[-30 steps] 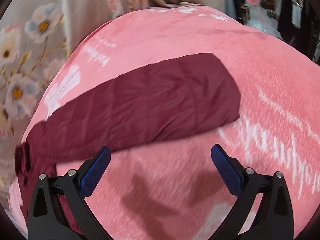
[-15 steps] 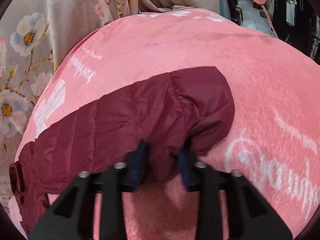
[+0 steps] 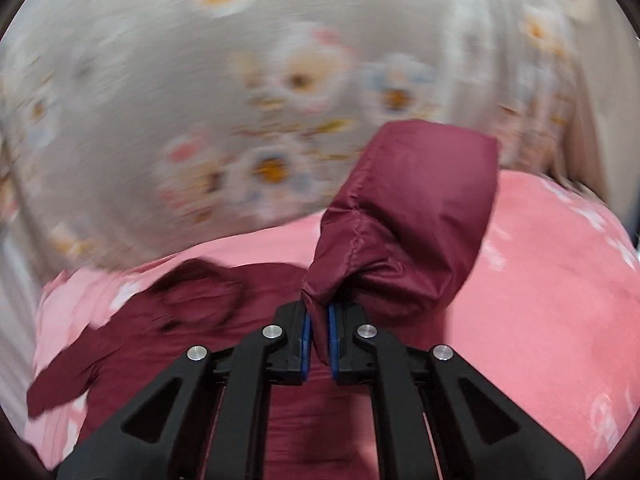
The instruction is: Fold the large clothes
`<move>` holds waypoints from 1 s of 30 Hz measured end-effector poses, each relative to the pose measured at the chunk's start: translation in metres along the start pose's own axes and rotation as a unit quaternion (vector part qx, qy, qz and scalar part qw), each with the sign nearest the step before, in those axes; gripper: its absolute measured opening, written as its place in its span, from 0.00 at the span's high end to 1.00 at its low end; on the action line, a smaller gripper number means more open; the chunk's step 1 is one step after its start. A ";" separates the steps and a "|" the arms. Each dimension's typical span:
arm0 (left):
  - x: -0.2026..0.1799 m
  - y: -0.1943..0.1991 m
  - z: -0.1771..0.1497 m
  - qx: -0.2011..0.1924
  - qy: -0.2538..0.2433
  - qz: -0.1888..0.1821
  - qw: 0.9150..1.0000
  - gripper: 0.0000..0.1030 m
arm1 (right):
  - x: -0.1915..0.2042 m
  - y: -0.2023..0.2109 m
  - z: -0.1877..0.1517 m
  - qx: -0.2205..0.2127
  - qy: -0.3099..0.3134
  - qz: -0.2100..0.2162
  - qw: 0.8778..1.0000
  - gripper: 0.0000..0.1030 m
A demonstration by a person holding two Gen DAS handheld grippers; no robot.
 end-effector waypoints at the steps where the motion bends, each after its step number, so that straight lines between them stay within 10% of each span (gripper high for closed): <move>1: 0.005 -0.001 0.001 0.001 0.005 0.000 1.000 0.06 | 0.031 -0.005 -0.006 0.009 0.020 0.026 0.999 0.94; 10: 0.044 -0.012 0.010 0.005 0.035 0.000 0.999 0.06 | 0.214 -0.054 -0.111 0.110 0.144 0.154 0.971 0.91; 15: 0.048 -0.017 0.021 0.006 0.052 -0.040 0.998 0.06 | 0.253 -0.053 -0.158 0.136 0.172 0.187 0.957 0.52; 17: 0.045 -0.017 0.029 0.005 0.060 -0.064 0.996 0.05 | 0.259 -0.045 -0.156 0.125 0.175 0.198 0.956 0.51; 22: 0.023 -0.022 0.055 0.013 0.077 -0.126 0.989 0.05 | 0.215 -0.023 -0.117 0.093 0.116 0.179 0.972 0.43; 30: -0.036 -0.059 0.092 0.066 0.114 -0.211 0.968 0.05 | 0.038 -0.059 -0.097 0.132 -0.059 0.061 0.988 0.39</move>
Point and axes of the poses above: each gripper's, at about its wrist camera, not at the fingertips, and y roughly against the way its jaws point, x to its left, z to its top, the point moved 7 cm from there along -y, roughly the way its jaws point, and after that the axes turned 5 degrees about -z, right-handed, at the moved point
